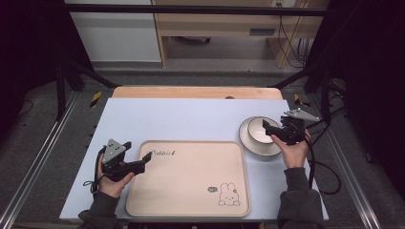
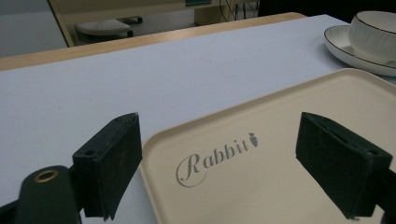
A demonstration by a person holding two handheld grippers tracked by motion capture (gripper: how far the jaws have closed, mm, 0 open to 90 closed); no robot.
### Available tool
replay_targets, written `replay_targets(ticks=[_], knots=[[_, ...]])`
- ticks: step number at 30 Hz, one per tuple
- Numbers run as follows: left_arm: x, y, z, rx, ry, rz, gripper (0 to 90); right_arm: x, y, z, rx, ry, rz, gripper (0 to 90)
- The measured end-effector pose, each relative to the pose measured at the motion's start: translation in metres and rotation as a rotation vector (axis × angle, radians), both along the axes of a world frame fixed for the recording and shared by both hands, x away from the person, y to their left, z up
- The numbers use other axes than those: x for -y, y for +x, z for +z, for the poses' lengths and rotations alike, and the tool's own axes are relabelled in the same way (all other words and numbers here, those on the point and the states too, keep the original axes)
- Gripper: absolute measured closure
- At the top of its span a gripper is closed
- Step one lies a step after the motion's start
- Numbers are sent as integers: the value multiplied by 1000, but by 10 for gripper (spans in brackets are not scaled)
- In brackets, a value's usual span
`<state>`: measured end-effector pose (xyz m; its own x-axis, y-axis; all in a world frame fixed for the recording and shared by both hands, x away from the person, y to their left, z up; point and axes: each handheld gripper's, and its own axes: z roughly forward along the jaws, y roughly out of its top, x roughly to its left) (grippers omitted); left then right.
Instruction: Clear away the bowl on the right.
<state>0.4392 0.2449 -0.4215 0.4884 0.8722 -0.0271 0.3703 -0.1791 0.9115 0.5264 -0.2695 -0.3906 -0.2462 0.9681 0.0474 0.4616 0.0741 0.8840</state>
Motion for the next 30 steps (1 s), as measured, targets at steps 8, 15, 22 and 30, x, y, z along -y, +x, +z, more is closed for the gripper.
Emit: replay_targets(ticks=[8, 15, 22, 30], knots=[[1, 1, -1, -3, 7, -2, 141, 5, 9, -8, -60, -28, -18, 277], [2, 1, -2, -6, 6, -4, 141, 6, 12, -14, -110, -52, -34, 302], [1, 0, -2, -6, 5, -8, 142, 13, 15, -23, -150, -41, -48, 343], [1, 1, -2, -5, 3, -9, 144, 16, 17, -29, -184, -41, -79, 420]])
